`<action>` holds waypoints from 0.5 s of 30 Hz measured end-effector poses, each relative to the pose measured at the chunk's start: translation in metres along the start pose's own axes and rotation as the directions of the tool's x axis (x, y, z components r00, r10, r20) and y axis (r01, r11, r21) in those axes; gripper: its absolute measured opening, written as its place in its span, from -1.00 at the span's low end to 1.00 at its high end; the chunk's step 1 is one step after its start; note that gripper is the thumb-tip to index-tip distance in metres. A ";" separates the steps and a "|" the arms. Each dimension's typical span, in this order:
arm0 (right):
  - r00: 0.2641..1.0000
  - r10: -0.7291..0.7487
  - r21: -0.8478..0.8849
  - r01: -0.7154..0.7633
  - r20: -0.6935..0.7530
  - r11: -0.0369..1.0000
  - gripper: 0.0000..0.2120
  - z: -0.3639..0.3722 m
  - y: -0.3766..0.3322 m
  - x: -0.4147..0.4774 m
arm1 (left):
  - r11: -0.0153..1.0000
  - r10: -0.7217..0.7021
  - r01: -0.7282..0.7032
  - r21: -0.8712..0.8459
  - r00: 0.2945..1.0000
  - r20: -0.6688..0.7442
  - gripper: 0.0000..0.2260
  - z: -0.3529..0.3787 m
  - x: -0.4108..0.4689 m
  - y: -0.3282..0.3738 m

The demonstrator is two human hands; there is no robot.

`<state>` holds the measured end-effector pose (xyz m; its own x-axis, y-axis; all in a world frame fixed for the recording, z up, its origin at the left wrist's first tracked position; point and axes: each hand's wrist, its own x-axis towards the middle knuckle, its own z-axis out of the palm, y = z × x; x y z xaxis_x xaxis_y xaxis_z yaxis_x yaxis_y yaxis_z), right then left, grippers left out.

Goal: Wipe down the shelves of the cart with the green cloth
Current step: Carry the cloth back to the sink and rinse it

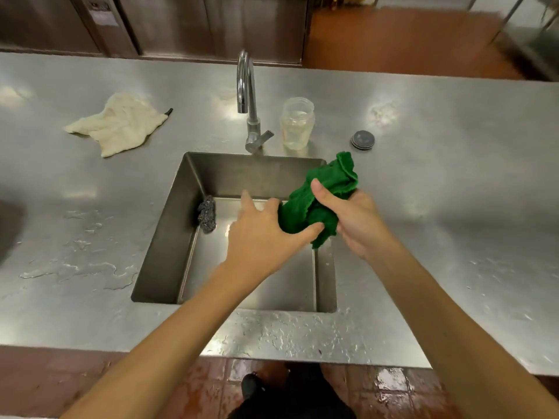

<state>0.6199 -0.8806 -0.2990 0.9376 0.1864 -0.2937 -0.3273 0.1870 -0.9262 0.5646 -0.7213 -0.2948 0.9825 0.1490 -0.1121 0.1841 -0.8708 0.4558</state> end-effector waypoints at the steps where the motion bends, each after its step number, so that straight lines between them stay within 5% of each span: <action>1: 1.000 -0.008 0.003 0.008 -0.011 1.000 -0.52 -0.001 0.003 -0.005 | 0.995 0.092 -0.090 0.033 0.992 -0.082 -0.38 0.004 0.001 0.001; 4: 0.998 -0.033 -0.003 0.033 -0.050 0.999 -0.48 -0.008 0.010 -0.018 | 0.953 0.292 -0.300 -0.050 0.948 -0.126 -0.65 0.011 0.007 -0.001; 8: 0.995 -0.041 -0.106 0.031 -0.090 0.994 -0.49 -0.034 0.015 -0.030 | 0.907 0.346 -0.361 -0.219 0.933 -0.101 -0.80 0.016 0.010 -0.001; 15: 0.978 0.002 -0.314 -0.069 -0.208 0.947 -0.73 -0.097 0.029 -0.049 | 0.715 0.231 -0.083 -0.694 0.965 0.123 -0.90 0.020 0.008 0.037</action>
<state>0.5760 -0.9782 -0.3344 0.9409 -0.0177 -0.3383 -0.3374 -0.1383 -0.9312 0.5784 -0.7618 -0.2965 0.9872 -0.1147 -0.1112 0.0707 -0.3104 0.9480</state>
